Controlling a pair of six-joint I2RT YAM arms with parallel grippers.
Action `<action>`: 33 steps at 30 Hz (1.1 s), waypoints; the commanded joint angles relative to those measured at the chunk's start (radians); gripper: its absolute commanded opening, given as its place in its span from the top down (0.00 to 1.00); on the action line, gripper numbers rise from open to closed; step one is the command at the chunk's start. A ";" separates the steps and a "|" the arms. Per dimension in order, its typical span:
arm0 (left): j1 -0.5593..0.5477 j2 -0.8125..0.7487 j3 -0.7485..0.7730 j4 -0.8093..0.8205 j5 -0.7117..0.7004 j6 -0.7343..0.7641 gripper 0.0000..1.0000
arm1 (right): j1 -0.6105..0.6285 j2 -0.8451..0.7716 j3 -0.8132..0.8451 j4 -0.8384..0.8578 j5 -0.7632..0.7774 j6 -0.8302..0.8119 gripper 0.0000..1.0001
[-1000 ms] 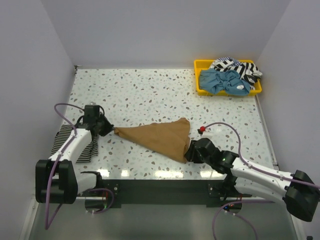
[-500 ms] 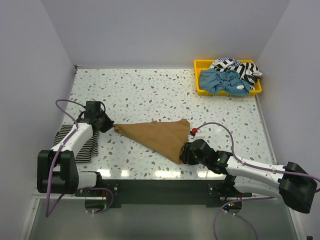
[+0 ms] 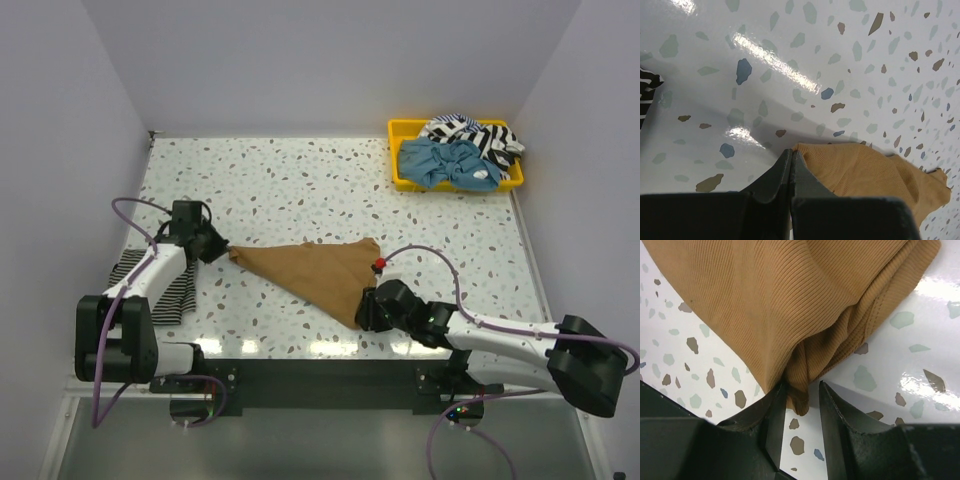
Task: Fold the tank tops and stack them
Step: Flatten the tank top out
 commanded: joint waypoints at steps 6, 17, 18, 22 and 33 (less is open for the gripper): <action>0.010 0.005 0.041 0.041 -0.013 -0.009 1.00 | 0.017 0.013 -0.013 0.057 -0.024 0.018 0.69; 0.010 -0.053 0.074 -0.009 0.007 0.035 1.00 | 0.017 -0.186 0.083 -0.244 -0.026 0.131 1.00; 0.010 -0.067 0.085 -0.024 0.004 0.047 1.00 | 0.017 -0.226 0.112 -0.292 -0.021 0.137 1.00; 0.050 -0.182 0.188 -0.121 0.012 0.092 1.00 | 0.017 -0.378 0.382 -0.521 0.072 0.154 1.00; 0.094 -0.267 0.660 -0.192 0.176 -0.038 1.00 | 0.015 -0.079 1.194 -0.751 0.488 -0.050 1.00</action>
